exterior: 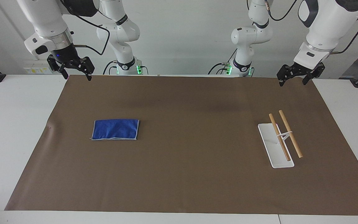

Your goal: Right arm passes towel to left arm to hang

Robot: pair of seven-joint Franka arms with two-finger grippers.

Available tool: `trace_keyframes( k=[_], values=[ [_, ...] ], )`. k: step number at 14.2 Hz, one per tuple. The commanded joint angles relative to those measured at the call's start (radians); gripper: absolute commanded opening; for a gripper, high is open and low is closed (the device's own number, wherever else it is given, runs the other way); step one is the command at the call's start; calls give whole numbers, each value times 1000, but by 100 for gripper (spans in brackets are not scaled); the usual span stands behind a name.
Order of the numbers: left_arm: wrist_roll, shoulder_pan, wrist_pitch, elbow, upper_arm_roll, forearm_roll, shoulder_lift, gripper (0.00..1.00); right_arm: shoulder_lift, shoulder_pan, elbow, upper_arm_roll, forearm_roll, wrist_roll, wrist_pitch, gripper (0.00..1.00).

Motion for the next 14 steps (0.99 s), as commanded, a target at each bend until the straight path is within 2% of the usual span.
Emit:
trace_keyframes(
  k=[1, 8, 14],
  values=[
    [-1, 8, -3, -31, 0, -13, -31, 100, -29, -5, -35, 3, 9, -18, 13, 100],
    [-2, 8, -3, -31, 0, -13, -31, 100, -35, -5, -45, 4, 10, -19, 13, 100],
    [-1, 8, -3, -31, 0, -13, -31, 100, -72, -5, -166, 4, 21, -18, 149, 100]
  ],
)
